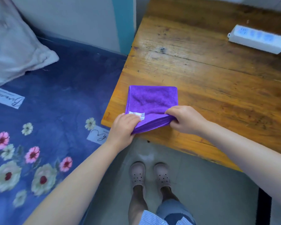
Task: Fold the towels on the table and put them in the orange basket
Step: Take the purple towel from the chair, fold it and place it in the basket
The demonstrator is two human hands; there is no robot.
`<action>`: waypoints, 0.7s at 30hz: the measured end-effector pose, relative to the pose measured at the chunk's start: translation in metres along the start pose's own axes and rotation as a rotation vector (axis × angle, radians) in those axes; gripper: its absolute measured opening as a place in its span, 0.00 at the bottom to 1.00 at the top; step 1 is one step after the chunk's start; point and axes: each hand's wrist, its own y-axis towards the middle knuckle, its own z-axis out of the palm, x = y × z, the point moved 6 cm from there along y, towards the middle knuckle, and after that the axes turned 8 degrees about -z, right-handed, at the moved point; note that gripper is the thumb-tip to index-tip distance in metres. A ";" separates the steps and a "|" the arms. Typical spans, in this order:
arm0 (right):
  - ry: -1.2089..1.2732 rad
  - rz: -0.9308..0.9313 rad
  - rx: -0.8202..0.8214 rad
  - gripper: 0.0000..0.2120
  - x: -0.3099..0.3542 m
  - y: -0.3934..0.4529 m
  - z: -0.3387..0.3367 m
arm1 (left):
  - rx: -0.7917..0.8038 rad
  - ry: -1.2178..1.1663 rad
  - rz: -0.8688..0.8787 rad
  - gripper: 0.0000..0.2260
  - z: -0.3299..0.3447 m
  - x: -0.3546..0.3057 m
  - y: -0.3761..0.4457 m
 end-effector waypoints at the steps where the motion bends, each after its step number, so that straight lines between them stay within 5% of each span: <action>1: 0.030 -0.019 0.011 0.06 -0.001 -0.003 -0.003 | 0.001 -0.036 0.010 0.17 -0.003 -0.004 -0.004; 7: 0.024 -0.191 0.124 0.03 0.037 0.002 -0.019 | -0.106 -0.265 -0.260 0.11 -0.045 -0.005 -0.060; 12: -0.061 -0.358 0.148 0.24 0.112 0.021 0.001 | -0.210 -0.389 -0.605 0.10 -0.091 0.019 -0.131; 16: 0.006 -0.472 0.071 0.08 0.199 0.037 0.017 | -0.231 -0.384 -0.797 0.09 -0.126 0.045 -0.216; 21: 0.099 -0.678 0.107 0.12 0.325 0.049 0.036 | -0.318 -0.437 -1.032 0.08 -0.166 0.072 -0.345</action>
